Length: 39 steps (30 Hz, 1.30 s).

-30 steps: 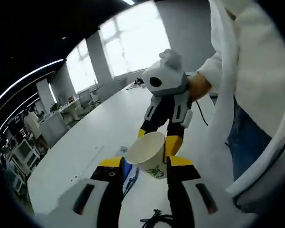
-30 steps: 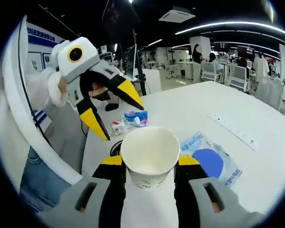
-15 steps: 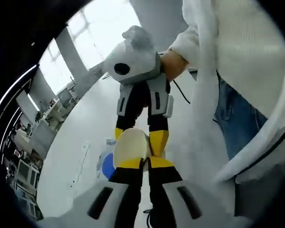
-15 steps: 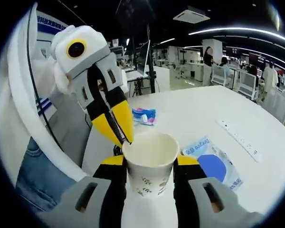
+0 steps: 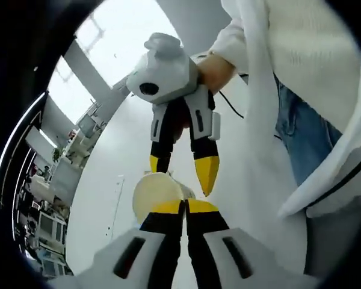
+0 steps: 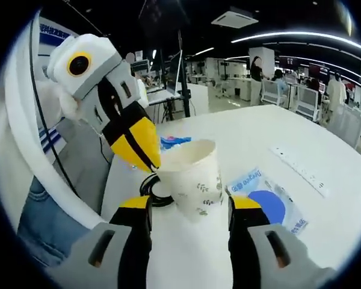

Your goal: Arrange the tabletop items into an orderly group along one side of the table until the central work area is clear of visible clutter.

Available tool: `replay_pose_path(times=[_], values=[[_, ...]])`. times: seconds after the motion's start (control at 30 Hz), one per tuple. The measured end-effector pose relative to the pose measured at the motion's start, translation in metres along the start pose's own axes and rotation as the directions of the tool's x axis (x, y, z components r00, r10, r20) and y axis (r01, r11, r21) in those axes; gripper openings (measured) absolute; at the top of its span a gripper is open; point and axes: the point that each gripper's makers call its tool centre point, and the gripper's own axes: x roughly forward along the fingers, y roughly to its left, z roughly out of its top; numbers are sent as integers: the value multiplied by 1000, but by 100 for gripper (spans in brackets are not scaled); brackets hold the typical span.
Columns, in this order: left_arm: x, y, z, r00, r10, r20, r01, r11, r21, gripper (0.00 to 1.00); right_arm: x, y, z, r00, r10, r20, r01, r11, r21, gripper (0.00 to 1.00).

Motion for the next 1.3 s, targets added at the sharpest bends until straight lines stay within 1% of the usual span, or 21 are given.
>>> replay_pose_path(times=[0.1,0.17,0.27,0.33,0.37,0.4,0.43,0.53,0.63,0.7,0.73,0.8,0.87,0.93,1.0,1.13,1.3], values=[[-2,4,-6,1000,1,-12,-1,1000,-13,0,-5,-2,-6,1000,-14,-4,14,1000,18,52],[-4,7,-15,999,1,-44,-1,1000,-17,0,-10,-5,-10,1000,-29,-3,29,999,35,52],[-6,14,-35,993,-3,-117,0,1000,-26,0,-20,-9,-16,998,-56,10,55,995,78,52],[-8,21,-52,984,-1,-178,-6,999,-39,0,-28,-13,-21,997,-79,28,74,989,129,52],[-8,23,-56,983,-7,-185,-2,999,-50,0,-33,-14,-24,995,-90,35,84,984,158,52],[-9,25,-64,978,-17,-206,3,998,-70,0,-35,-15,-26,995,-94,36,87,982,167,53],[-10,29,-68,976,-11,-216,-5,997,-71,0,-40,-17,-31,994,-106,36,98,978,183,53],[-11,39,-83,970,-15,-242,-14,993,-119,0,-50,-21,-41,990,-137,31,127,966,225,53],[-11,45,-91,965,-17,-262,-20,990,-138,0,-60,-24,-50,985,-167,38,150,949,276,53],[-11,50,-103,952,-25,-307,-17,991,-135,0,-66,-27,-55,981,-189,44,166,936,309,53],[-10,52,-107,947,-28,-320,-16,991,-135,0,-69,-28,-57,979,-200,48,173,929,327,53],[-8,59,-111,944,-32,-327,-15,990,-141,0,-73,-30,-61,976,-213,50,183,919,351,53],[-5,66,-113,947,-32,-320,-24,985,-170,0,-75,-33,-65,973,-226,47,194,911,364,53],[-2,75,-116,948,-28,-316,-34,982,-187,0,-77,-35,-65,971,-235,47,202,906,372,53],[1,82,-120,946,-25,-323,-40,980,-193,0,-79,-39,-65,968,-245,56,205,899,388,53],[6,94,-124,940,-26,-340,-42,981,-192,0,-81,-44,-65,964,-258,58,216,894,393,52],[15,107,-128,941,-29,-338,-43,978,-204,0,-84,-47,-69,962,-267,52,224,886,405,51]])
